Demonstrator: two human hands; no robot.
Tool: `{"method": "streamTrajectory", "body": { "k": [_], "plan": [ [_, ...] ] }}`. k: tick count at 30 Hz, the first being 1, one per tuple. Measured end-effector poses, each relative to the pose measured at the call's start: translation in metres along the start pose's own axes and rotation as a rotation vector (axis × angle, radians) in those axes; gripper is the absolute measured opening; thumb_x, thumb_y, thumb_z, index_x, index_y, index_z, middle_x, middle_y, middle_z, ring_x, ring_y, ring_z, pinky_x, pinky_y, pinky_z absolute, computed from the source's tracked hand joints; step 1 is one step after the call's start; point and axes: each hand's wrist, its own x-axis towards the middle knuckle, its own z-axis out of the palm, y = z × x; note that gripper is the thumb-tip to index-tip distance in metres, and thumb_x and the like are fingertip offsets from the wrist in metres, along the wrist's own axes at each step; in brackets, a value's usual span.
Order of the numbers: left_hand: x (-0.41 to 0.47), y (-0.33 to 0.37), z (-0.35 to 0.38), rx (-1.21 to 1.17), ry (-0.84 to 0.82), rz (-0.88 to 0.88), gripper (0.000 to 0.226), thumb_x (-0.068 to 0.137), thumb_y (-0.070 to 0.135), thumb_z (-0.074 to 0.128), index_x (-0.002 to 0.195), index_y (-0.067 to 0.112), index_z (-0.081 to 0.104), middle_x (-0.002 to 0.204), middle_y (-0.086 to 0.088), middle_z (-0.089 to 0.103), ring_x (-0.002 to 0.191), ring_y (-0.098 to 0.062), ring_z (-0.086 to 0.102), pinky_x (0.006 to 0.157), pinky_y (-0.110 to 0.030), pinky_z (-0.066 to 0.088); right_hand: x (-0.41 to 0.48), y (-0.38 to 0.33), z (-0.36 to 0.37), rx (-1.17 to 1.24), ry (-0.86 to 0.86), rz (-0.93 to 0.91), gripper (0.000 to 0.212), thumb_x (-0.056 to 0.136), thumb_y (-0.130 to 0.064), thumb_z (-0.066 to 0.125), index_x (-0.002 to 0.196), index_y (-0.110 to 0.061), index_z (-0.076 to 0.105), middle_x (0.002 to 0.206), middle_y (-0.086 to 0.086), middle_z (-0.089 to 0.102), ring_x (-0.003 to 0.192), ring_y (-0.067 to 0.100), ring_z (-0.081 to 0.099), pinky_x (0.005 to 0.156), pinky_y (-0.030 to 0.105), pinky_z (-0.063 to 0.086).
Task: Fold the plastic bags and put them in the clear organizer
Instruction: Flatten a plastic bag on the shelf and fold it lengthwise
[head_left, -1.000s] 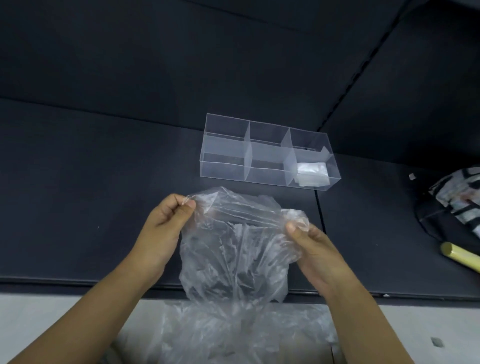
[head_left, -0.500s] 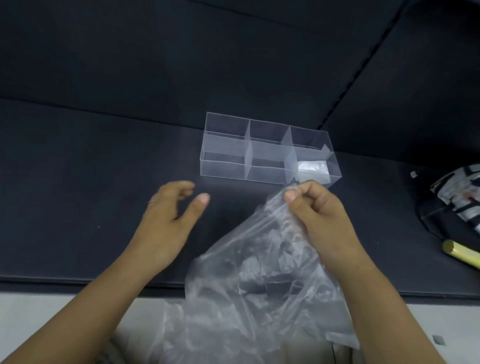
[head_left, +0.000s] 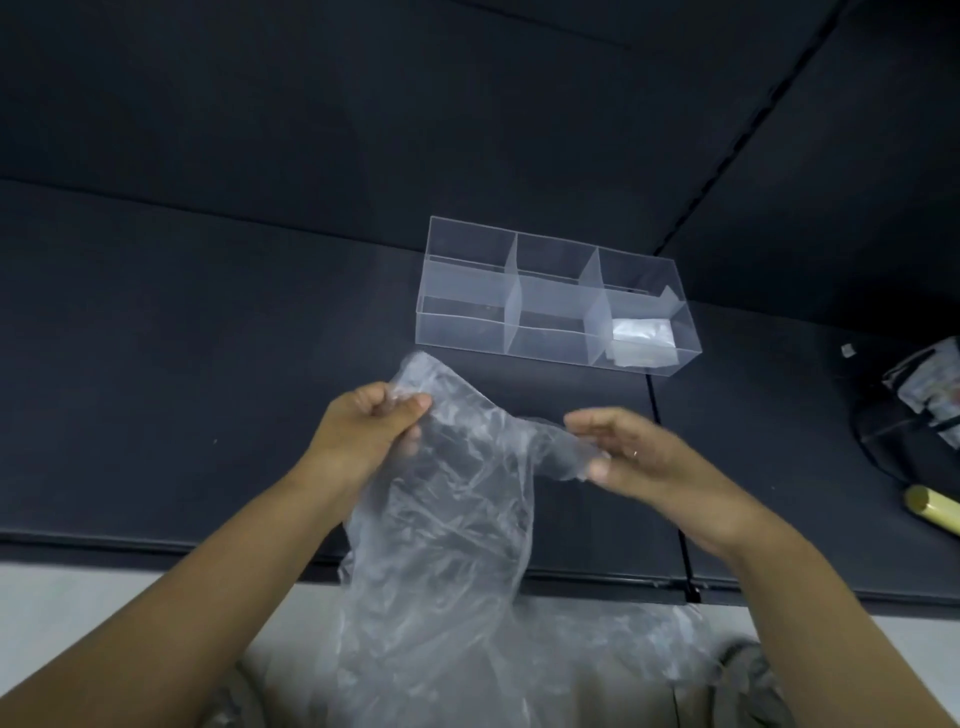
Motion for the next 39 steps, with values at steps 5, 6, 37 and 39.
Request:
{"method": "streamTrajectory", "body": {
  "k": [5,6,37,39],
  "plan": [
    [0.007,-0.007,-0.007,-0.050,0.086,0.028,0.033,0.085,0.032,0.071,0.088,-0.001,0.066,0.069,-0.004,0.067,0.057,-0.010,0.063,0.050,-0.019,0.051,0.027,0.021,0.024,-0.182,0.102,0.095,0.047,0.077,-0.027,0.079,0.118,-0.038,0.057,0.138,-0.018,0.035,0.130,0.007,0.041,0.107,0.026,0.036],
    [0.008,-0.007,-0.008,-0.061,0.100,0.032,0.031,0.084,0.034,0.071,0.086,0.003,0.068,0.069,-0.003,0.068,0.054,-0.009,0.063,0.049,-0.019,0.051,0.033,0.022,0.025,-0.228,0.110,0.097,0.045,0.077,-0.026,0.079,0.117,-0.032,0.058,0.140,-0.016,0.031,0.132,0.008,0.036,0.110,0.028,0.034],
    [0.004,-0.027,-0.067,-0.269,-0.099,-0.289,0.054,0.085,0.054,0.055,0.118,0.011,0.053,0.107,-0.006,0.073,0.099,-0.019,0.069,0.071,-0.033,0.056,-0.011,0.012,0.016,-0.007,0.152,0.096,0.053,0.068,-0.059,0.065,0.115,-0.036,0.059,0.115,-0.018,0.064,0.107,-0.008,0.057,0.088,0.018,0.043],
    [-0.009,-0.039,-0.068,-0.301,-0.167,-0.335,0.062,0.079,0.052,0.057,0.123,0.008,0.055,0.113,-0.008,0.070,0.104,-0.021,0.067,0.075,-0.033,0.056,-0.022,0.019,0.034,-0.032,0.129,0.181,0.054,0.067,-0.054,0.072,0.116,-0.040,0.053,0.113,-0.021,0.059,0.103,-0.012,0.055,0.082,0.014,0.043]
  ]
}}
